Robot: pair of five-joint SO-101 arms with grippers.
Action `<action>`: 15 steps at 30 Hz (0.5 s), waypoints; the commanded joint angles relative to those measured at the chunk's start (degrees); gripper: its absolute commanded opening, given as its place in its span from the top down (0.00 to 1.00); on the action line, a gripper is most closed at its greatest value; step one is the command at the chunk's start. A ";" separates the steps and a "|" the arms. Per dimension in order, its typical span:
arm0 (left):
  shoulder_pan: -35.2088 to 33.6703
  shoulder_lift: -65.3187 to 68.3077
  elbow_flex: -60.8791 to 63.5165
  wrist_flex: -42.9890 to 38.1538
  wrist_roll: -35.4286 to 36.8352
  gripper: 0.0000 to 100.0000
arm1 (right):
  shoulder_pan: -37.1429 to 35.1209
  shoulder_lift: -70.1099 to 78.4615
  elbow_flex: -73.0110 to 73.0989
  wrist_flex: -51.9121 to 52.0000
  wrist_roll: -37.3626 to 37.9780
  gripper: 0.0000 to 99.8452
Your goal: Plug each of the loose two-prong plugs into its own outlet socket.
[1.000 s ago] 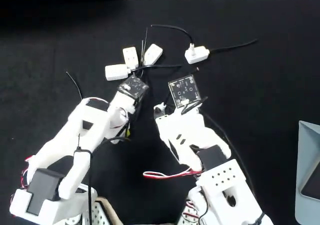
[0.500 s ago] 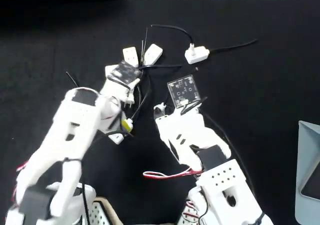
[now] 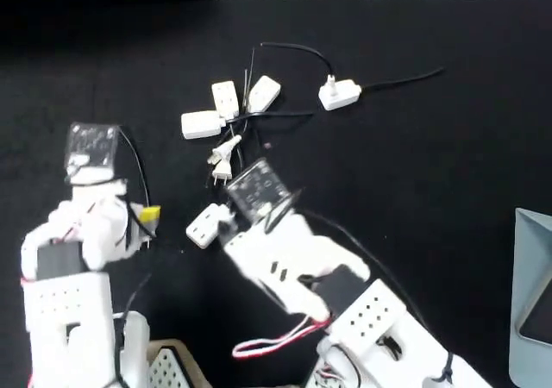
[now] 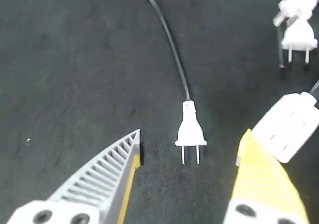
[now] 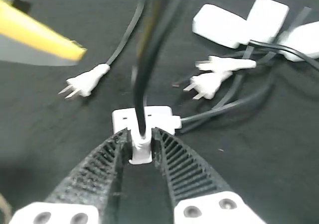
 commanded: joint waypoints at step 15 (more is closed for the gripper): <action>-1.01 -24.09 14.20 -0.79 5.54 0.69 | -6.33 23.43 -6.55 -17.41 0.00 0.99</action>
